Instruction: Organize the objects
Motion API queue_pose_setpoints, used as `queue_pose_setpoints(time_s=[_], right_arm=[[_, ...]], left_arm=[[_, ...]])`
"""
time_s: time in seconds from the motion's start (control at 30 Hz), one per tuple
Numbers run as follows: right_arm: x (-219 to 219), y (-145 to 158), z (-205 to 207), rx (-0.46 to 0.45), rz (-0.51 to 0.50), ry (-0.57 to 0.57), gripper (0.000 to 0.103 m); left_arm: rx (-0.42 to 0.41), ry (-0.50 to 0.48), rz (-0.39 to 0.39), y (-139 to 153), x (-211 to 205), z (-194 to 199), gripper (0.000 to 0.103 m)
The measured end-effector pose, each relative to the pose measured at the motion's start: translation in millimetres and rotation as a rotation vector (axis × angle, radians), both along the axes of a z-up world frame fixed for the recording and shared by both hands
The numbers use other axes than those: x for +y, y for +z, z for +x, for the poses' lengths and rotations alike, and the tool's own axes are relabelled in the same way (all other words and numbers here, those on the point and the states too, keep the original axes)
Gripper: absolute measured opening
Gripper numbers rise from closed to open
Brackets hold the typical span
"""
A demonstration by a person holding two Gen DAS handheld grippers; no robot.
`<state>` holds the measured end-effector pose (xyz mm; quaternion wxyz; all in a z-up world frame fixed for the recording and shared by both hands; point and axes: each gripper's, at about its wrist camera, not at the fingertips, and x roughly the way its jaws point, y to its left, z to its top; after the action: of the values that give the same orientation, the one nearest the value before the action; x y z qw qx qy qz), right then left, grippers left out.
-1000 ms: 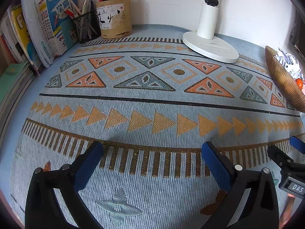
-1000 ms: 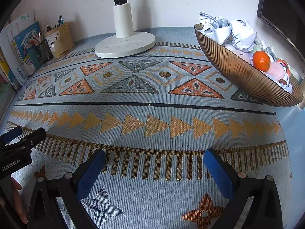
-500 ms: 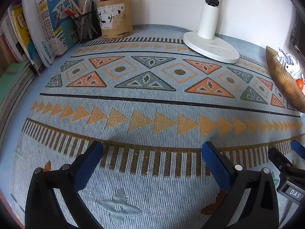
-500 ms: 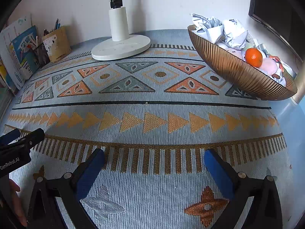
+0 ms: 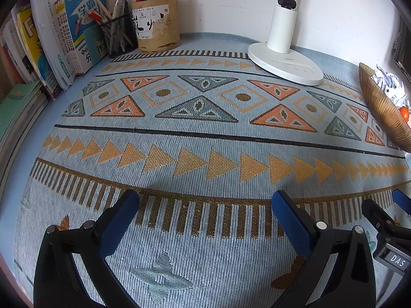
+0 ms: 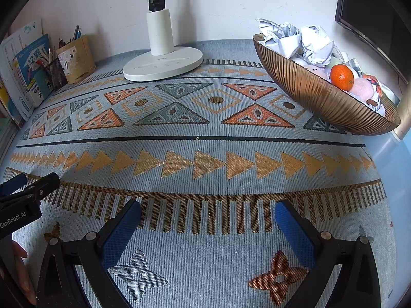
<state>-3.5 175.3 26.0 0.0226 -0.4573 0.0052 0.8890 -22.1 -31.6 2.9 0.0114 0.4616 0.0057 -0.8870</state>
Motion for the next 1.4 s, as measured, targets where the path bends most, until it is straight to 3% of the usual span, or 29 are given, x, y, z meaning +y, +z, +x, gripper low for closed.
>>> queue_pose_setpoints(time_s=[1.0, 1.4], right_arm=[[-0.7, 0.2, 0.3, 0.001, 0.0, -0.003, 0.103], [-1.0, -0.1, 0.4, 0.001, 0.0, -0.004, 0.103]], left_arm=[[-0.014, -0.043, 0.002, 3.7, -0.7, -0.3, 0.103], [0.01, -0.014, 0.001, 3.2, 1.2, 1.1, 0.103]])
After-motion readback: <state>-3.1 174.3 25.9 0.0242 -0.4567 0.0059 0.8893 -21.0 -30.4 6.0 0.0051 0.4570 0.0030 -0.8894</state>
